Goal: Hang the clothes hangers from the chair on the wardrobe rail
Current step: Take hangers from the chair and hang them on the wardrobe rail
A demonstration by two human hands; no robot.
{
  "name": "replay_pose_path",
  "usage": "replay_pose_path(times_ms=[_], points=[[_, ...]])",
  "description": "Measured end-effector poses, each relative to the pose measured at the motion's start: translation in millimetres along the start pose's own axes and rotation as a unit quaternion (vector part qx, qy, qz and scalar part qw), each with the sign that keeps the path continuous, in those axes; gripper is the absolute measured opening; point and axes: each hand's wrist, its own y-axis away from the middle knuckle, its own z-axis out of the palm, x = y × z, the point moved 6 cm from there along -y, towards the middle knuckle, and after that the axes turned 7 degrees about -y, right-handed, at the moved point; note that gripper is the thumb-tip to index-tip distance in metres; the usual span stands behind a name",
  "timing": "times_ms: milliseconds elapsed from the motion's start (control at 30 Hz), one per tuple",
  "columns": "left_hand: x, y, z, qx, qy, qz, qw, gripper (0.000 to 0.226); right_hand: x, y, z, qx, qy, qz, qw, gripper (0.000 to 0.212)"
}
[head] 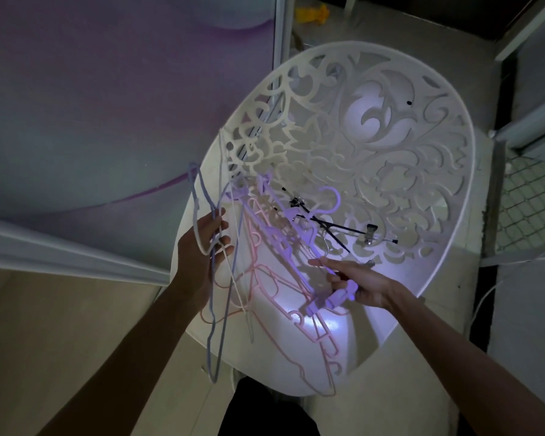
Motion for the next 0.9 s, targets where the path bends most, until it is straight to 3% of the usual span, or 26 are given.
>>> replay_pose_path(times_ms=[233, 433, 667, 900], points=[[14, 15, 2, -0.038, 0.049, -0.037, 0.997, 0.02, 4, 24, 28, 0.038, -0.054, -0.035, 0.997, 0.033], [27, 30, -3, -0.006, 0.022, -0.057, 0.998, 0.02, -8, 55, 56, -0.009, -0.182, -0.039, 0.982, 0.033], [54, 65, -4, 0.001, 0.04, -0.064, 0.997, 0.021, -26, 98, 76, 0.009, -0.041, -0.027, 0.999, 0.036], [54, 87, -1, 0.009, 0.044, -0.097, 0.994, 0.021, -48, 135, 102, -0.05, -0.149, -0.003, 0.988, 0.03]])
